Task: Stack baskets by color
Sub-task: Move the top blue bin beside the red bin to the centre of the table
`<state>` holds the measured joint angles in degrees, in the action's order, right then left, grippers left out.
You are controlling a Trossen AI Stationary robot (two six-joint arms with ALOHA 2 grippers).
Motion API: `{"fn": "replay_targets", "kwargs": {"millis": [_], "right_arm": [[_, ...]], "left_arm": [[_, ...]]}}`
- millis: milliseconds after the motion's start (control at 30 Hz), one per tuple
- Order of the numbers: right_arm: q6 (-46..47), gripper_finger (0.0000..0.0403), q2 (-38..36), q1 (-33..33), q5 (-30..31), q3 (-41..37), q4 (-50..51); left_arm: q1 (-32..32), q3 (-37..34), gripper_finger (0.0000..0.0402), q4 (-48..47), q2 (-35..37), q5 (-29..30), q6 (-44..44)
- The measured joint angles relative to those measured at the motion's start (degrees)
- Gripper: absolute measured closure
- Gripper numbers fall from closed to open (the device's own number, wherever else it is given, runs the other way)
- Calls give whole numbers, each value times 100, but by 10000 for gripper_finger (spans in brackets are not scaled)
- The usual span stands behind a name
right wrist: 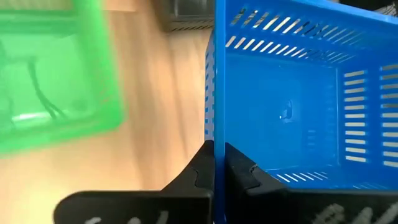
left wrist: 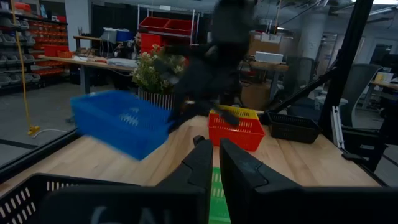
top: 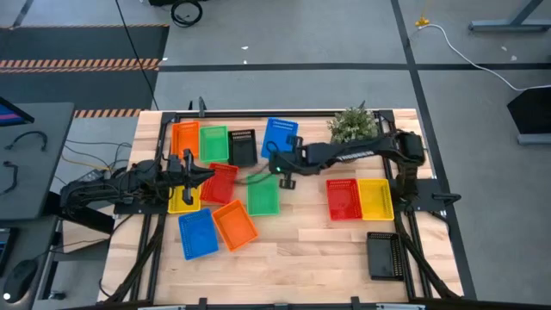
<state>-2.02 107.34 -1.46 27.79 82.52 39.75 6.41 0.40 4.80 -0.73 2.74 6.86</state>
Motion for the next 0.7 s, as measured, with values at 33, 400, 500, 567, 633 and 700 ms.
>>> {"fn": "replay_targets", "kwargs": {"millis": [33,400,500,567,633,700], "right_arm": [[71,395,-123,167,5,0,175],[1047,395,-1092,2000,-389,-294,1158],[1376,395,-1253,2424,-741,-706,1098],[1717,395,-1335,2655,-849,-1027,983],[2057,395,-1368,2861,-862,-1343,895],[2297,395,-1371,3020,-862,-1630,713]], "left_arm": [[1,1,370,3,0,0,0],[0,0,367,4,0,0,2],[0,0,366,4,0,0,-1],[-2,-2,368,4,0,0,2],[0,-2,370,6,0,0,2],[-1,0,373,6,0,2,2]]}}
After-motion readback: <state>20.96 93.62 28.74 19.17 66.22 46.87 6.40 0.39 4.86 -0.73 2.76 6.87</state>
